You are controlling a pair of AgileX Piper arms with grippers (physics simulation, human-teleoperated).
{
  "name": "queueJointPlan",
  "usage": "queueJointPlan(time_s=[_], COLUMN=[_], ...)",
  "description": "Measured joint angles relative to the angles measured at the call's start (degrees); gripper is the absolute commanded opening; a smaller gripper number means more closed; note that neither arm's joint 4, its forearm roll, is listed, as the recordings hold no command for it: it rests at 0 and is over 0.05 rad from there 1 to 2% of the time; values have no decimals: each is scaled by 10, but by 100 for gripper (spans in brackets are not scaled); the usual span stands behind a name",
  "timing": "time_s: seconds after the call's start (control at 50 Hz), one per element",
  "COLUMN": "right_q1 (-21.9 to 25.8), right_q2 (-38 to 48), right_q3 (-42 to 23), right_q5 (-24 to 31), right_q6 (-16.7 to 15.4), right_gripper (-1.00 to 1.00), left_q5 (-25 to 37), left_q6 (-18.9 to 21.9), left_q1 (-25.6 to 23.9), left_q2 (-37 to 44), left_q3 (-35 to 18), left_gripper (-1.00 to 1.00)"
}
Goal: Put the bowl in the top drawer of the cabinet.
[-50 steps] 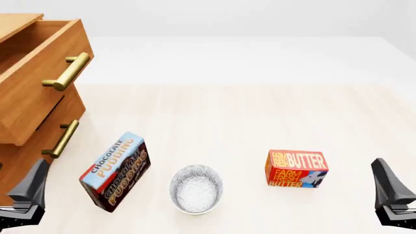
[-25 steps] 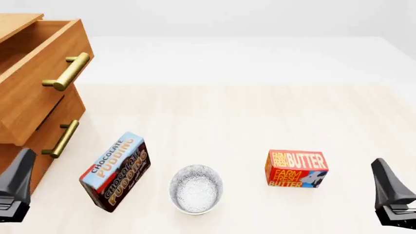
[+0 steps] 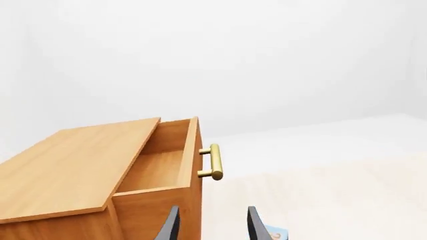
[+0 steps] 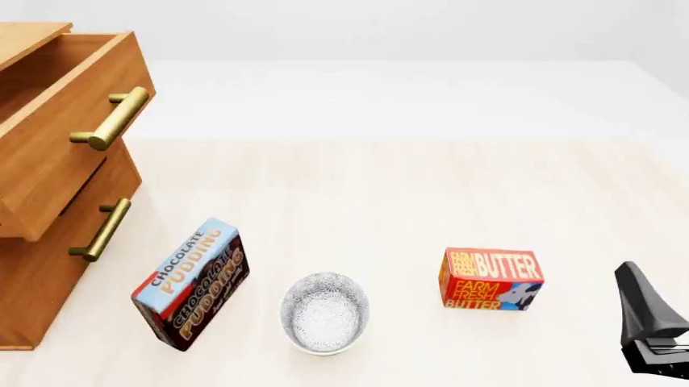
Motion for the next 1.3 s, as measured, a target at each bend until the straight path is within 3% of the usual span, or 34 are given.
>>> queueJointPlan(time_s=[0.46,0.82,1.3], right_q1=[0,0,0], right_q2=[0,0,0], right_q3=[0,0,0], right_q5=[0,0,0], right_q6=[0,0,0], right_gripper=[100,100,100], left_q5=[68,93,78], left_q6=[45,60,24], left_q1=[-27,-39,-36], left_q2=[5,65,203], left_q3=[-118,-214,-300], left_gripper=[100,100,100])
